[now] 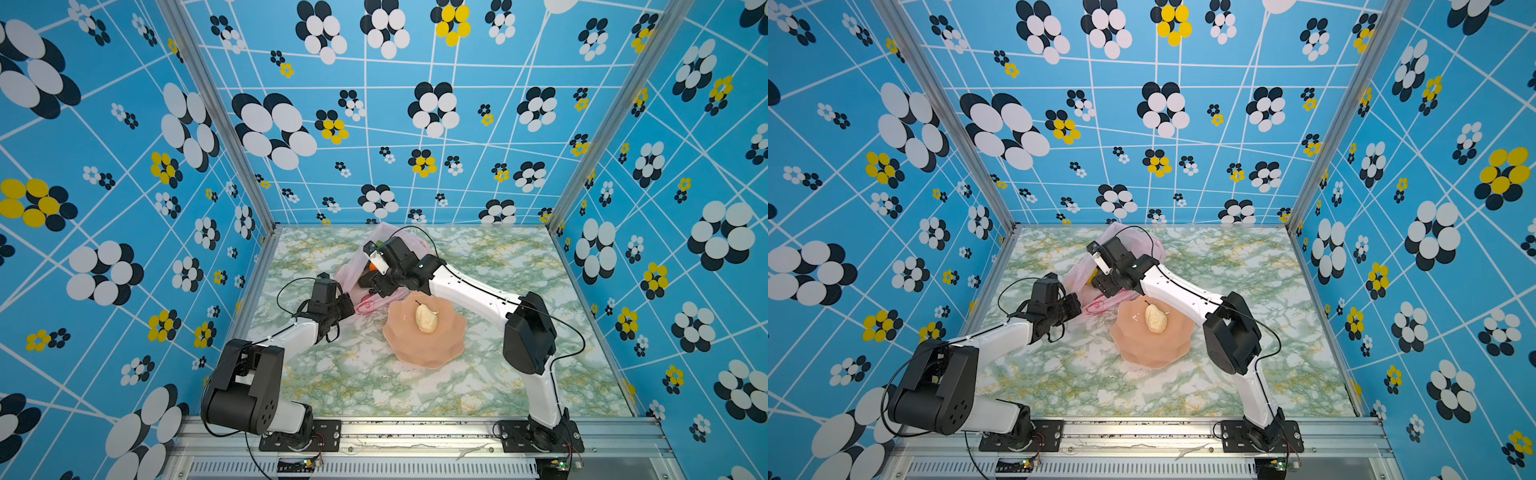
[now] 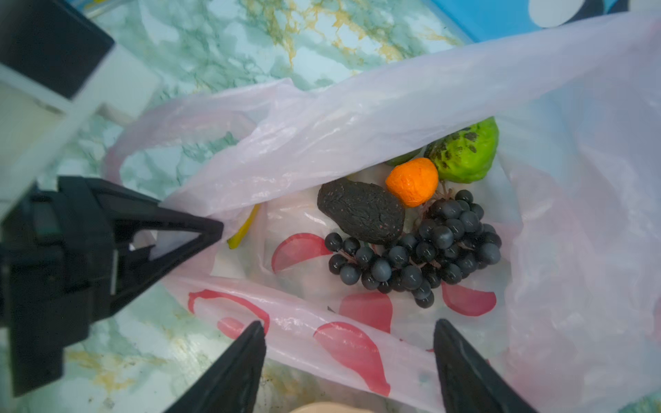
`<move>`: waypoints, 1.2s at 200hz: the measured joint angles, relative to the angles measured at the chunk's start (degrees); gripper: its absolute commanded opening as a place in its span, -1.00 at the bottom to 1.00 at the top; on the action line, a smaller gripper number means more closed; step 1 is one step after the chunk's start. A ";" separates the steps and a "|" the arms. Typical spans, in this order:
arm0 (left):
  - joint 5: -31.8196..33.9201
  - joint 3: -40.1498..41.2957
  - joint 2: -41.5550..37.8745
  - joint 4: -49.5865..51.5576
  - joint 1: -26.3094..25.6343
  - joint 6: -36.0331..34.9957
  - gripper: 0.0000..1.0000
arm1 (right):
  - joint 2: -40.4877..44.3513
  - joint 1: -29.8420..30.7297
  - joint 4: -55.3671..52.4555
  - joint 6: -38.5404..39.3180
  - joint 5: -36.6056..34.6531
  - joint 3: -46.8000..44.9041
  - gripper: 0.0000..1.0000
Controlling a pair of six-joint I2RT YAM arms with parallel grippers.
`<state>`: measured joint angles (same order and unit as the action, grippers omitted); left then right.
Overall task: Take fruits out of the plastic bag
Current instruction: Pick up the fruit from the plastic bag.
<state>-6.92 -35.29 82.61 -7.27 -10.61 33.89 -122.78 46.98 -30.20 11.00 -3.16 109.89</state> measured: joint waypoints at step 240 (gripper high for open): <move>-2.84 0.24 0.98 -1.55 2.54 1.46 -1.00 | -34.36 -6.25 -17.44 30.82 17.42 43.10 0.66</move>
<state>-9.76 -35.05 83.59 -8.82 -8.08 35.35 -157.14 40.73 -47.64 41.82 14.26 152.99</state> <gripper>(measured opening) 0.044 0.834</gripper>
